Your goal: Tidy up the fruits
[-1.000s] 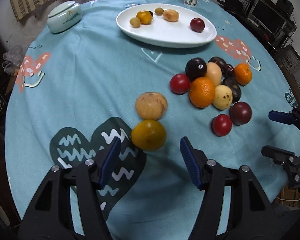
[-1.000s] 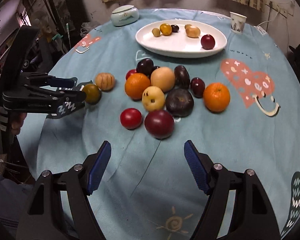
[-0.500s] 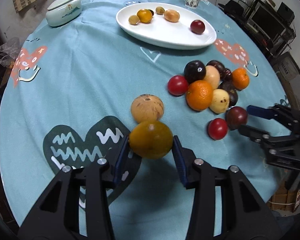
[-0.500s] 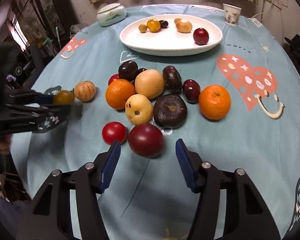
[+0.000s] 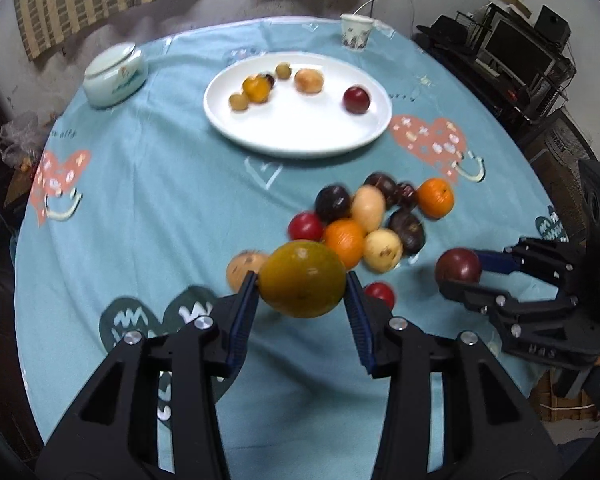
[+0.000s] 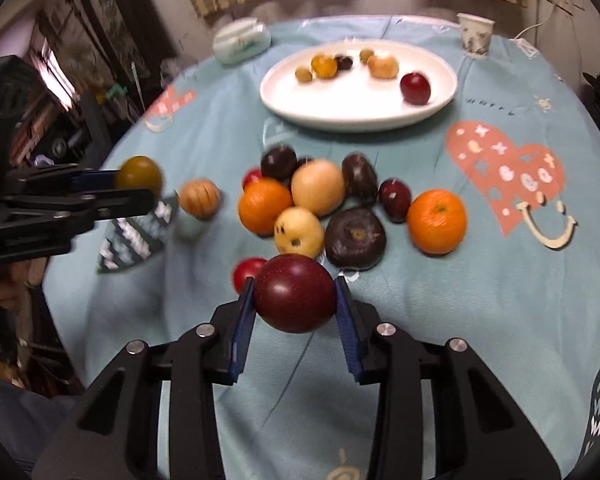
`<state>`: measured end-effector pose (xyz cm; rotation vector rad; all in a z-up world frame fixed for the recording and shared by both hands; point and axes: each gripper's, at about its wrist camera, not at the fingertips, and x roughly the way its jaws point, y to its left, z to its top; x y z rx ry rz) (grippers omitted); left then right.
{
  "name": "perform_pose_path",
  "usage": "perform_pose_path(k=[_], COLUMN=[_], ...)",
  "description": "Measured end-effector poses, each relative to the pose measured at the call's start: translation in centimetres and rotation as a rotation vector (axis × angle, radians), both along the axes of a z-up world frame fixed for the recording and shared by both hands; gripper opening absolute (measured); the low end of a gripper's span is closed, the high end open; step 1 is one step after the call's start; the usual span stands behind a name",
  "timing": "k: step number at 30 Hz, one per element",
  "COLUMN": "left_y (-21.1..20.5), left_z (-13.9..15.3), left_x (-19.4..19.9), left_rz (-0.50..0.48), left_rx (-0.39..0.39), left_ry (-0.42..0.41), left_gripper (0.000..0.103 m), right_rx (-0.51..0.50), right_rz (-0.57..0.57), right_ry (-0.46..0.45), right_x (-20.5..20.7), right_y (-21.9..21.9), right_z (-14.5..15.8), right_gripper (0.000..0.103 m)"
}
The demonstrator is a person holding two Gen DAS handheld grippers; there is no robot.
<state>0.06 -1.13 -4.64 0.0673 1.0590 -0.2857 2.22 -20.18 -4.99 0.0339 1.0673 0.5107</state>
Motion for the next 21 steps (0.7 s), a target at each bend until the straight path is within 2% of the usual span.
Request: perform_pose_path(k=[9, 21], left_y=[-3.0, -2.5], left_z=[2.4, 2.3], left_x=[0.7, 0.5], left_rz=[-0.029, 0.011], left_rx=[0.026, 0.072], left_ry=[-0.045, -0.051], left_gripper=[0.044, 0.044], right_rx=[0.064, 0.088], right_rz=[-0.016, 0.051], right_ry=[-0.028, -0.017], right_x=[-1.2, -1.6], right_y=[-0.5, 1.4], right_z=[2.2, 2.5], right_gripper=[0.039, 0.039])
